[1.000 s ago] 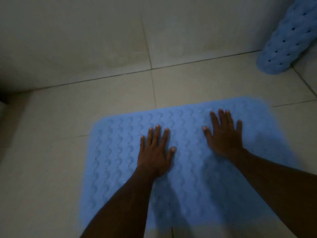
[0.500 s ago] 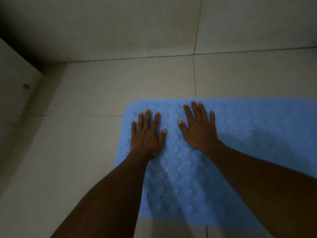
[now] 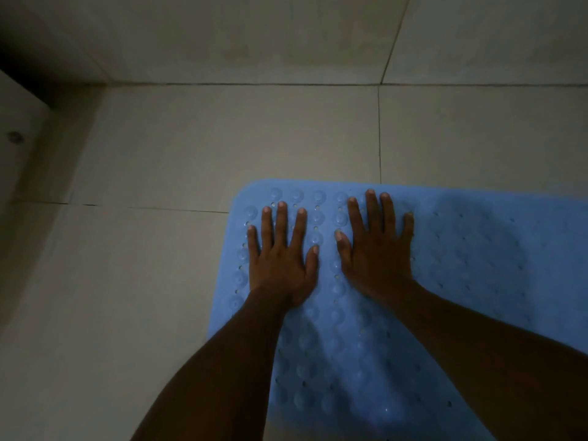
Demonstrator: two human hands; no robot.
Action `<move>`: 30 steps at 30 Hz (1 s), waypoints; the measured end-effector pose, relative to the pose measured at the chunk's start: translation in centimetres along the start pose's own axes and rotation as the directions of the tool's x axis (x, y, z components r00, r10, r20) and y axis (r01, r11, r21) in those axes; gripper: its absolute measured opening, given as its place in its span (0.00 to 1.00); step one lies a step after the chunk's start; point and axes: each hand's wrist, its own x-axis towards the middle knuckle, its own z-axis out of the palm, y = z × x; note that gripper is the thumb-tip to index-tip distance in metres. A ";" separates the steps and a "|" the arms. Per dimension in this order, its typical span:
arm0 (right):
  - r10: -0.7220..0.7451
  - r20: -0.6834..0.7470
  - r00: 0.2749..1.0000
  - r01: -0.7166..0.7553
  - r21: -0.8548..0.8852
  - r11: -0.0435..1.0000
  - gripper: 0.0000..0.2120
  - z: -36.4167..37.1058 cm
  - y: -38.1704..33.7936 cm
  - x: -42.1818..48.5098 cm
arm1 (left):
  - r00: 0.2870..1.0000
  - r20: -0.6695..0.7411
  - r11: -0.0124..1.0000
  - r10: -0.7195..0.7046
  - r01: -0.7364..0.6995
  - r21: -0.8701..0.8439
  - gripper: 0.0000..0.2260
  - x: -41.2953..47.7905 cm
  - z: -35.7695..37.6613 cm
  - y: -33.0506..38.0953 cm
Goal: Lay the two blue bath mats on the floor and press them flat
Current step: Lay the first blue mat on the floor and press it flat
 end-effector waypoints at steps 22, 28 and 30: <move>0.010 -0.106 0.994 0.005 0.145 0.989 0.29 -1.3 7.8 -7.0 | 0.994 0.086 0.990 -0.062 0.072 -0.122 0.33 -6.1 -0.1 7.6; 0.206 -0.105 0.973 -0.202 0.047 0.978 0.30 -1.9 17.0 -16.3 | 0.981 0.115 0.983 0.157 -0.143 -0.118 0.36 -9.7 1.4 15.6; 0.259 -0.108 0.960 -0.259 0.016 0.966 0.30 -2.0 19.7 -18.8 | 0.968 0.119 0.971 0.221 -0.207 -0.117 0.37 -11.1 2.4 18.4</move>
